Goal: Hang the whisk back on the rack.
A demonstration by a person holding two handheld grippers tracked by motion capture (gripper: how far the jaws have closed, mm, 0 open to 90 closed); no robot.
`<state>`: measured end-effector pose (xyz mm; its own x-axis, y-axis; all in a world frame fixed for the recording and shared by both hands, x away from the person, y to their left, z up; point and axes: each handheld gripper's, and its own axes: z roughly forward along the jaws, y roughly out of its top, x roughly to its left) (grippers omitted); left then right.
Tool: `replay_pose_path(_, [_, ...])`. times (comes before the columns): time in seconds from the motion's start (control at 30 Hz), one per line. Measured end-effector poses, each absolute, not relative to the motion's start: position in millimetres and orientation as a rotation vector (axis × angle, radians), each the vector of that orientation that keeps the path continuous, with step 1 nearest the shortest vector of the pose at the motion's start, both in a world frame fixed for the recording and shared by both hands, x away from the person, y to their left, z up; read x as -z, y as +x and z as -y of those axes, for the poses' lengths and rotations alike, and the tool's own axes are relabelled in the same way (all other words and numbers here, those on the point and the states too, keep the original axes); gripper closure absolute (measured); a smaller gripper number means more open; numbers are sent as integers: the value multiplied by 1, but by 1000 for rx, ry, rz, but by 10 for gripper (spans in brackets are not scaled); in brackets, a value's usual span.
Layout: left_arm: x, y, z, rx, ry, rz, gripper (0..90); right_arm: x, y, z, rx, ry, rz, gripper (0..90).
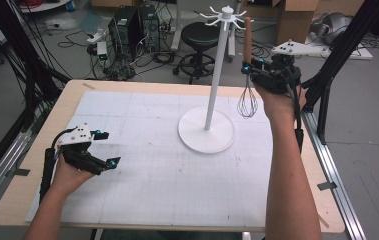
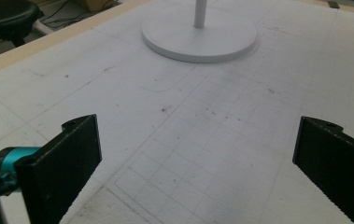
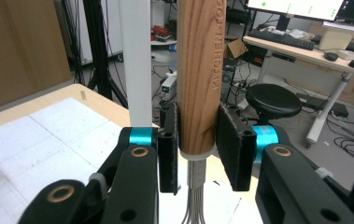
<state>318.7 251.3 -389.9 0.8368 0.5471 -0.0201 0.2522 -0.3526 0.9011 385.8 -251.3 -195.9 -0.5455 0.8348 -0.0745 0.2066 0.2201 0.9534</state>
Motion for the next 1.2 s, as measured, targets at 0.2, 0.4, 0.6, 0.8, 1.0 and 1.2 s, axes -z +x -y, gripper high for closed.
replay_pose_path(0.2, [390,319,-251,-347,1948,-593,17,196,387,249,-1328,946,-1903,700])
replay_pose_path(0.4, [390,319,-251,-344,1946,-596,17,197,387,247,-1323,934,-1908,661])
replay_pose_path(0.6, [390,319,-252,-345,1951,-592,17,196,387,248,-1316,922,-1902,609])
replay_pose_path(0.8, [390,319,-252,-345,1950,-591,17,197,382,249,-1322,911,-1905,561])
replay_pose_path(1.0, [390,319,-251,-346,1947,-590,17,199,373,250,-1321,879,-1928,493])
replay_pose_path(1.2, [390,319,-251,-345,1949,-591,17,210,361,254,-1326,849,-1963,418])
